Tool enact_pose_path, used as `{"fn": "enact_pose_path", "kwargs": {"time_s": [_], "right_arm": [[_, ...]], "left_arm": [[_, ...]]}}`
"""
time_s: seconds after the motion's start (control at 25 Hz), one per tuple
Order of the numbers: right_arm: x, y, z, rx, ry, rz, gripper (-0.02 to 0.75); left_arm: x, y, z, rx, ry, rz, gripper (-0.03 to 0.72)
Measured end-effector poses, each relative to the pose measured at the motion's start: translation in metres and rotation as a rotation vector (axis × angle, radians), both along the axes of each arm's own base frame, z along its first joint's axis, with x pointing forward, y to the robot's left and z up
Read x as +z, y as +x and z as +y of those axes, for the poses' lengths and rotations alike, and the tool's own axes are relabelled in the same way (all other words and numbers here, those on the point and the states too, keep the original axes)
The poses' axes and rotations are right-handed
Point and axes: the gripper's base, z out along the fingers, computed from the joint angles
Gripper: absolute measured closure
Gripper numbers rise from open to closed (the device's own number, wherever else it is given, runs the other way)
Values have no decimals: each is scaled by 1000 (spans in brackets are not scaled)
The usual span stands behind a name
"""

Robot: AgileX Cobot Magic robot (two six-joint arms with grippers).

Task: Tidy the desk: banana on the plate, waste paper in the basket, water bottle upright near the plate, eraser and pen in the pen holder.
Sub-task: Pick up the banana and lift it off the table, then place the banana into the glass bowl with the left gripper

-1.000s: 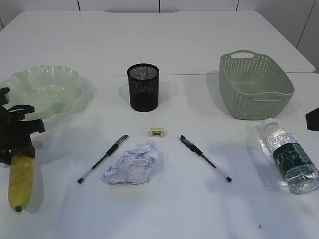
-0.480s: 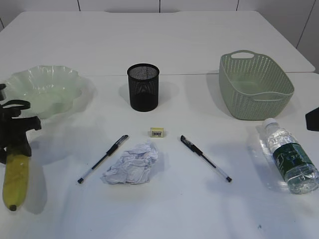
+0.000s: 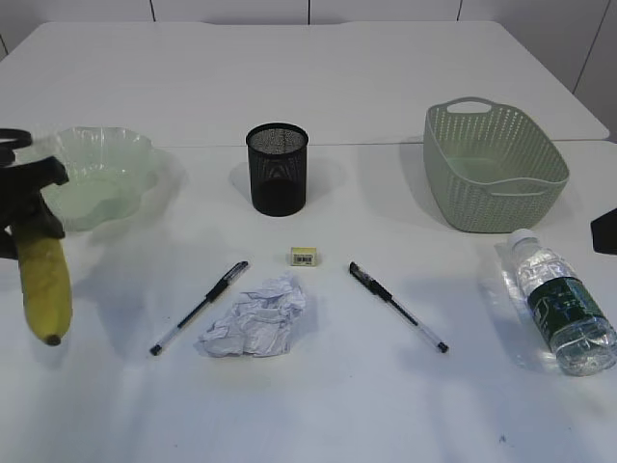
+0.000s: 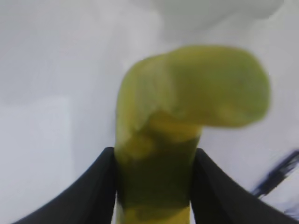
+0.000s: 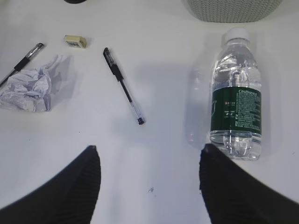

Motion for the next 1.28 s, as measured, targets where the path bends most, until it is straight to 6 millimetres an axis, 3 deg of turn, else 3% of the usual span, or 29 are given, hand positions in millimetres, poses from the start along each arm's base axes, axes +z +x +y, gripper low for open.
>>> {"fn": "enact_pose_path", "kwargs": {"time_s": [0.32,0.52,0.64,0.92,1.28], "right_arm": [[0,0,0,1,-1,0,242],[0,0,0,2,-1,1,242],[0,0,0,2,-1,1,242],[0,0,0,2,-1,3,242],[0,0,0,3,1,5,242]], "left_arm": [[39,21,-6,99,-139,-213,376],[72,56,-6,138,-184,-342,376],[78,79,0,178,-206,-373,376],[67,127,15,260,-245,-367,376],[21,166,32,350,-271,-306,376]]}}
